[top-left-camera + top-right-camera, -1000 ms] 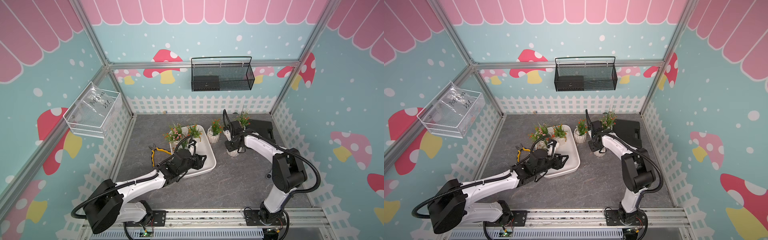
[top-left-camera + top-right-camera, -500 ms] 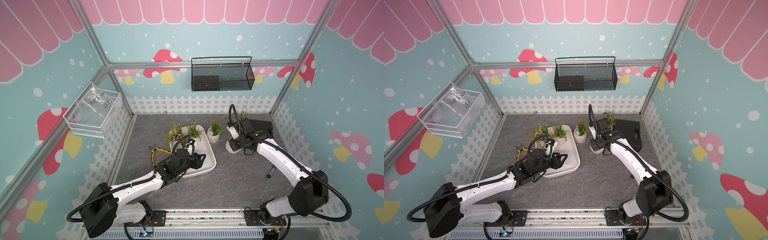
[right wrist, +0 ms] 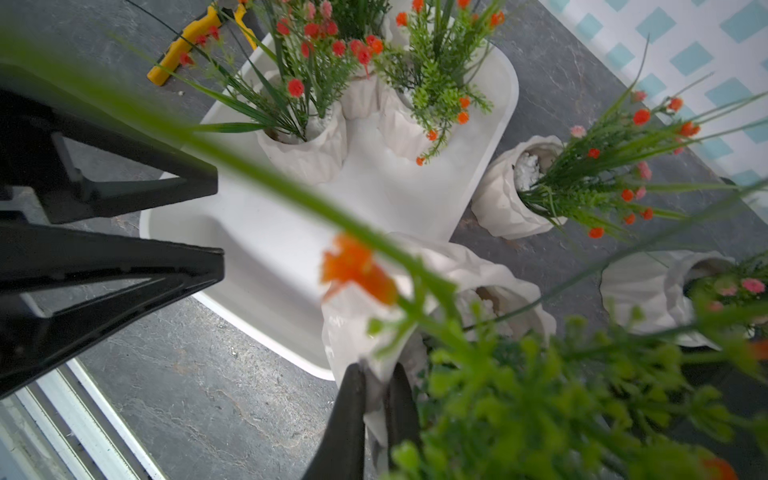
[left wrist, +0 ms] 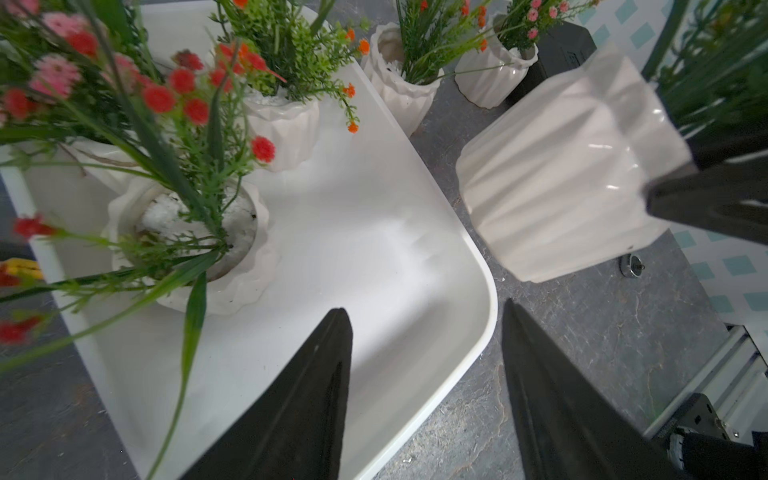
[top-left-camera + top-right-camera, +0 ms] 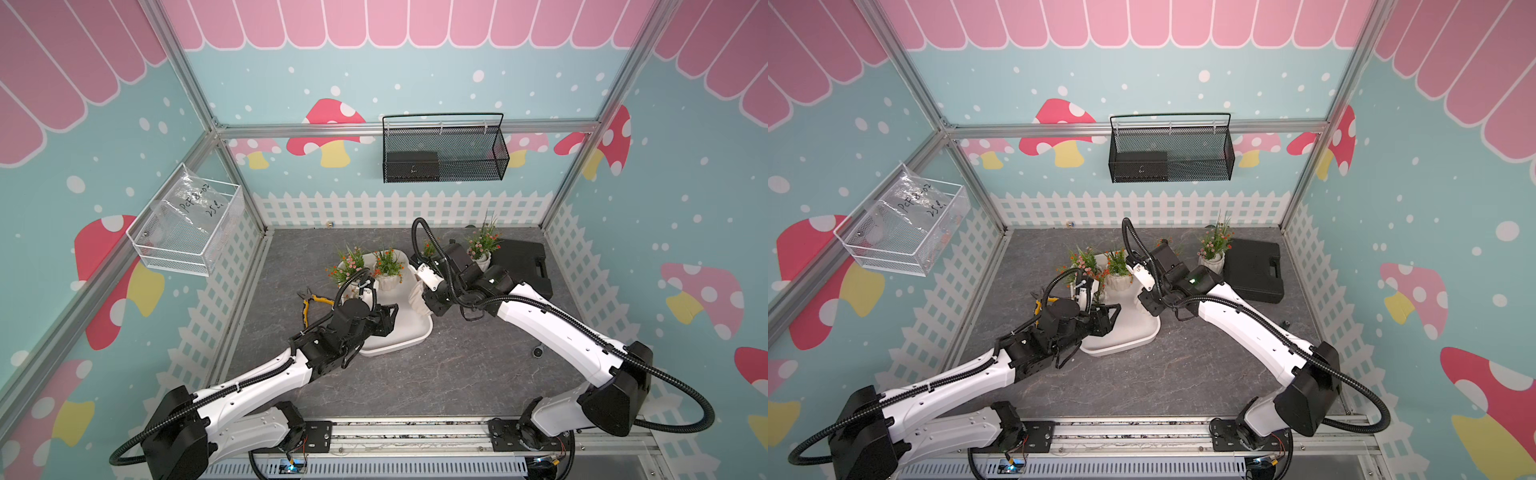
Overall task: Put the potted gypsophila into the storage box
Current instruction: Pick up the baby's breath potted plant from the center of the board, then place the baby's breath potted plant at the storage box.
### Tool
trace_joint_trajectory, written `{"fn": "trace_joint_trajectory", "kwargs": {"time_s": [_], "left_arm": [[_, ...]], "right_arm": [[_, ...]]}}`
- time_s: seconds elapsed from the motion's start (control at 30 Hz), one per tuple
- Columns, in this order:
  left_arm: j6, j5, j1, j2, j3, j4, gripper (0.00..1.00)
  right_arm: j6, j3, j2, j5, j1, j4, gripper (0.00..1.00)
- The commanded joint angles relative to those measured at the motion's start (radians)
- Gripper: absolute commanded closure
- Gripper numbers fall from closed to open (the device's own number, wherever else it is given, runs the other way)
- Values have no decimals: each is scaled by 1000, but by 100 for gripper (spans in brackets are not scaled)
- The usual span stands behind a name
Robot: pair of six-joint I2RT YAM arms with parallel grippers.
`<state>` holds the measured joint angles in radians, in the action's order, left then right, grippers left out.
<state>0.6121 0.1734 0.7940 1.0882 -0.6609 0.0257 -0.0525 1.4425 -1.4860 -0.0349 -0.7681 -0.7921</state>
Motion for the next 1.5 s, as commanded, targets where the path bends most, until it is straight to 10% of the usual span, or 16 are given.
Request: {"fn": "trace_joint_trajectory", "kwargs": {"time_s": [0.0,1.47], "left_arm": [[39,57,-6,-28,3,34,42],[137,-12,-127,-5,66,-8,45]], "right_arm": [[38,63,-53,-47,-37,48,100],[-148,407,-638,-29,-27,155,100]]}}
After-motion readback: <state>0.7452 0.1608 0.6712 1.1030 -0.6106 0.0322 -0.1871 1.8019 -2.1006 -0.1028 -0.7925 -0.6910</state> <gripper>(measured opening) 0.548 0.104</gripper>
